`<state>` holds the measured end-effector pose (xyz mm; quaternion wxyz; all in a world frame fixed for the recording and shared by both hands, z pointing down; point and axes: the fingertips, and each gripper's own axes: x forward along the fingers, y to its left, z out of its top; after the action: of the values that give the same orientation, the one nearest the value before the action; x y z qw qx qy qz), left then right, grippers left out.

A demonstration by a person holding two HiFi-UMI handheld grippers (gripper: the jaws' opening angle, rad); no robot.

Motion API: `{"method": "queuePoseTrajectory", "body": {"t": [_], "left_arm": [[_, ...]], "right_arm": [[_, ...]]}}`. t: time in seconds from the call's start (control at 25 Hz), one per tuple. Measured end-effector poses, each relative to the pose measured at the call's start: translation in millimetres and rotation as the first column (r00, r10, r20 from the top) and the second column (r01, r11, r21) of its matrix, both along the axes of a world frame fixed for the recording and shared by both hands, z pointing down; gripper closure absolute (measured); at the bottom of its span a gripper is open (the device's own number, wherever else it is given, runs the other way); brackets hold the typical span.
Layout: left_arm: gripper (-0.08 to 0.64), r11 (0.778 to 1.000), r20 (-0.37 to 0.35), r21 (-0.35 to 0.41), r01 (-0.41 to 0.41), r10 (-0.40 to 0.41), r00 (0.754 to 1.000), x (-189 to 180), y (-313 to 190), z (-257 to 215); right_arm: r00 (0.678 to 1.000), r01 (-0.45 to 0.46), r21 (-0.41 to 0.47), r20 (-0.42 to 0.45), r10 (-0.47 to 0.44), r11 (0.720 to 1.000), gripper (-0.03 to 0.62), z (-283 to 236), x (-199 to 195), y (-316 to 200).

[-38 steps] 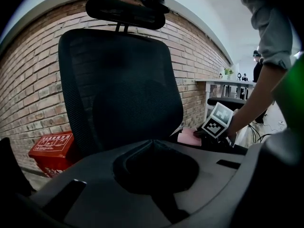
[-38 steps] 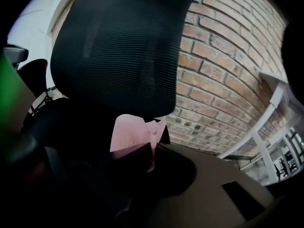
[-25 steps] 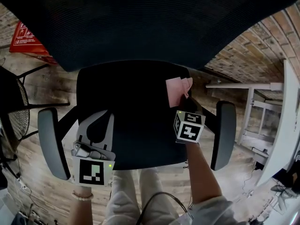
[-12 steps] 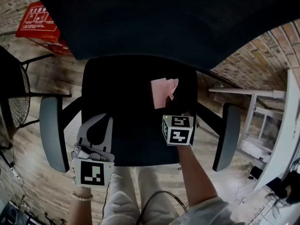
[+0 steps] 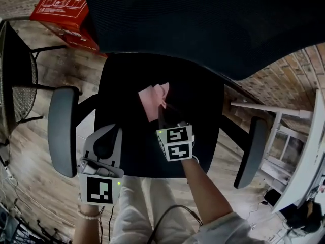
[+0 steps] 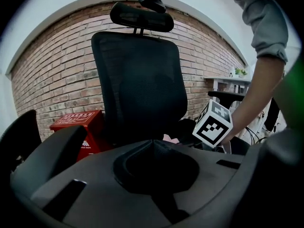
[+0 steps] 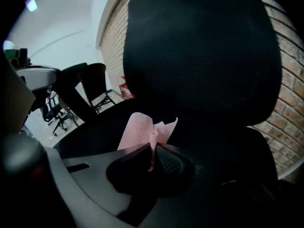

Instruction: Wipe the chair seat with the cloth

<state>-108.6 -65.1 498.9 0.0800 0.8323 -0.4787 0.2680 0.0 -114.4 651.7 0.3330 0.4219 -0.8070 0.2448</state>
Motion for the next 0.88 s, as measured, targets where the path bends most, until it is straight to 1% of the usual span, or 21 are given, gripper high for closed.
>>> {"method": "queuePoseTrajectory", "body": {"t": [0.2, 0.48, 0.56, 0.68, 0.88], "left_arm": [[0.541, 1.000, 0.010, -0.013, 0.007, -0.007, 1.000, -8.5, 18.0, -2.2], [0.541, 0.999, 0.009, -0.024, 0.026, -0.026, 1.000, -18.1, 35.2, -6.0], [0.541, 0.999, 0.010, -0.028, 0.033, -0.033, 0.999, -20.6, 38.7, -5.5], [0.541, 0.999, 0.018, -0.026, 0.029, -0.029, 0.999, -24.4, 40.8, -5.1], [0.541, 0.999, 0.011, -0.028, 0.036, -0.036, 0.999, -25.6, 40.1, -2.8]], "right_arm": [[0.990, 0.130, 0.001, 0.052, -0.130, 0.992, 0.543, -2.8, -57.6, 10.9], [0.964, 0.239, 0.011, 0.121, -0.239, 0.971, 0.543, -12.2, -115.2, 25.3], [0.958, 0.256, 0.011, 0.128, -0.255, 0.967, 0.543, -12.6, -122.5, 28.6], [0.960, 0.250, 0.008, 0.127, -0.249, 0.968, 0.543, -12.5, -125.0, 30.8], [0.971, 0.221, 0.008, 0.093, -0.220, 0.975, 0.543, -10.3, -112.5, 33.0]]}}
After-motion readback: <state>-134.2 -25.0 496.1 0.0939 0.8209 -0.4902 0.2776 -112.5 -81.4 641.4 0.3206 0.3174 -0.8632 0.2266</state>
